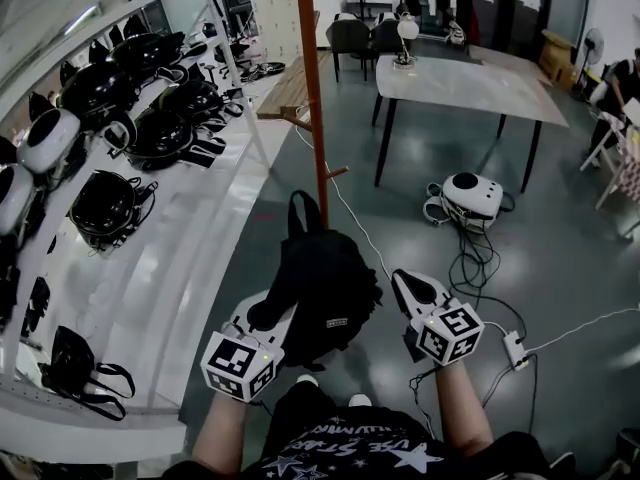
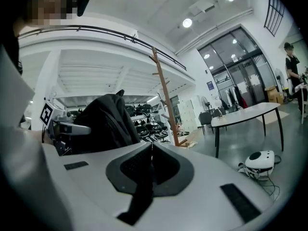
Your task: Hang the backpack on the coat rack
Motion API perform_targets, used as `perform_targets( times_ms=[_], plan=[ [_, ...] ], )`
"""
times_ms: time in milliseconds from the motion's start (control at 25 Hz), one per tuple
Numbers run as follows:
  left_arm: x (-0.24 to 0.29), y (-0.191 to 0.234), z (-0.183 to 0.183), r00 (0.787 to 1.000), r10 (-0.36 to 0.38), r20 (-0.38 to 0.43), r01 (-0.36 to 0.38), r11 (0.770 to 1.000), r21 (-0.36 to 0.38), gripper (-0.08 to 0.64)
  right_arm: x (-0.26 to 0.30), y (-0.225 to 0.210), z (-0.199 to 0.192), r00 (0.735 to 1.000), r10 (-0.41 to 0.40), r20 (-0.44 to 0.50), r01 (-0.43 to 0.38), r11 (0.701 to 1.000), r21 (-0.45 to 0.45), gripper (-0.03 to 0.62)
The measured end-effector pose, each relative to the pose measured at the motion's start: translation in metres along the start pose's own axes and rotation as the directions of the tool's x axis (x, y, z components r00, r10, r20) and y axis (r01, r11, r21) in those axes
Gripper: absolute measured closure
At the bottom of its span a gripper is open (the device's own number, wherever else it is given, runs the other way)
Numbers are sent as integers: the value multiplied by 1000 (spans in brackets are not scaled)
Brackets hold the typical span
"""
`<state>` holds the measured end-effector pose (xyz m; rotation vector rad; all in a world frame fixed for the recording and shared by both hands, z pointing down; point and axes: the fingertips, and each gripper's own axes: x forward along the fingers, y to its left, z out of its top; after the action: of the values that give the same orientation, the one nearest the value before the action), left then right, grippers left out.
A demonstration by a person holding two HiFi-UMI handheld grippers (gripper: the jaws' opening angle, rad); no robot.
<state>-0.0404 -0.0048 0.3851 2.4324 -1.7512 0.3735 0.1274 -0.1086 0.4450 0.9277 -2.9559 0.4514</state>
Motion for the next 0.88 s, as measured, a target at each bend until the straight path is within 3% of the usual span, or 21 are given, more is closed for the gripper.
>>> perform_targets(
  times_ms=[280, 560, 880],
  plan=[
    [57, 48, 11, 994, -113, 13, 113, 994, -3, 506, 47, -31, 12, 996, -85, 13, 85, 996, -14, 580],
    [113, 111, 34, 971, -233, 53, 234, 972, -19, 506, 97, -65, 41, 977, -211, 44, 212, 977, -22, 580],
    [166, 175, 58, 956, -284, 78, 284, 959, 7, 506, 147, -80, 48, 959, -282, 32, 282, 959, -18, 580]
  ],
)
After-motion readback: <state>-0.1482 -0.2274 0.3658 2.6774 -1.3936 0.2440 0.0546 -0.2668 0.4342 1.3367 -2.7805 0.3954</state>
